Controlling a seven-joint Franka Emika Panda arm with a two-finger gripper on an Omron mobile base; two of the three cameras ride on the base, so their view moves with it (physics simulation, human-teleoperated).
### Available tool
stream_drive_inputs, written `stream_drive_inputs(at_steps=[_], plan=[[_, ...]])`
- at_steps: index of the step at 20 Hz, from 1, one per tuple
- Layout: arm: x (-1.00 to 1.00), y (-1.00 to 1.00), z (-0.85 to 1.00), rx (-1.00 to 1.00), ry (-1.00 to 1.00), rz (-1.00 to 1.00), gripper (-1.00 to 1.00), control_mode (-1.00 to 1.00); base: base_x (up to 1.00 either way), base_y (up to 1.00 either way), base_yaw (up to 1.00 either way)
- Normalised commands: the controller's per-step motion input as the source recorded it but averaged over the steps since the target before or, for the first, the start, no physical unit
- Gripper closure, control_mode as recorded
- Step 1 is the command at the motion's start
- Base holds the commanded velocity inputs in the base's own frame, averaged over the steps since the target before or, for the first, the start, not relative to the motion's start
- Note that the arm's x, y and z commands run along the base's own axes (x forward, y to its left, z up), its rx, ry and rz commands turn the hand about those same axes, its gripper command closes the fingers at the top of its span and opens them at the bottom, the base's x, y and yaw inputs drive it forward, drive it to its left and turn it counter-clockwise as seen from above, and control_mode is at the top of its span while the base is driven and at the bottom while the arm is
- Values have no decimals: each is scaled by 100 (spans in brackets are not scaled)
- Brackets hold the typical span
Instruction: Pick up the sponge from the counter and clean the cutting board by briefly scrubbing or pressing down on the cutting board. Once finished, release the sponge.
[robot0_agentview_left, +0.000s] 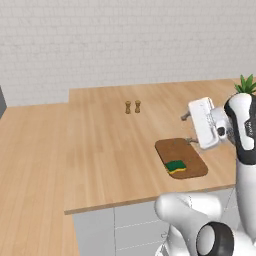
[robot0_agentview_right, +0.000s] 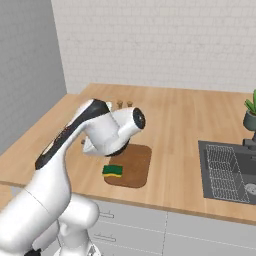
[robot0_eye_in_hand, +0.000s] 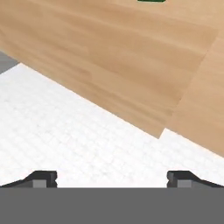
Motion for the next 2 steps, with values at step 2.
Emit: stream_drive_inputs(at_steps=[2], plan=[[-34,8,100,0,-26,19,-100,-100,0,0,0]])
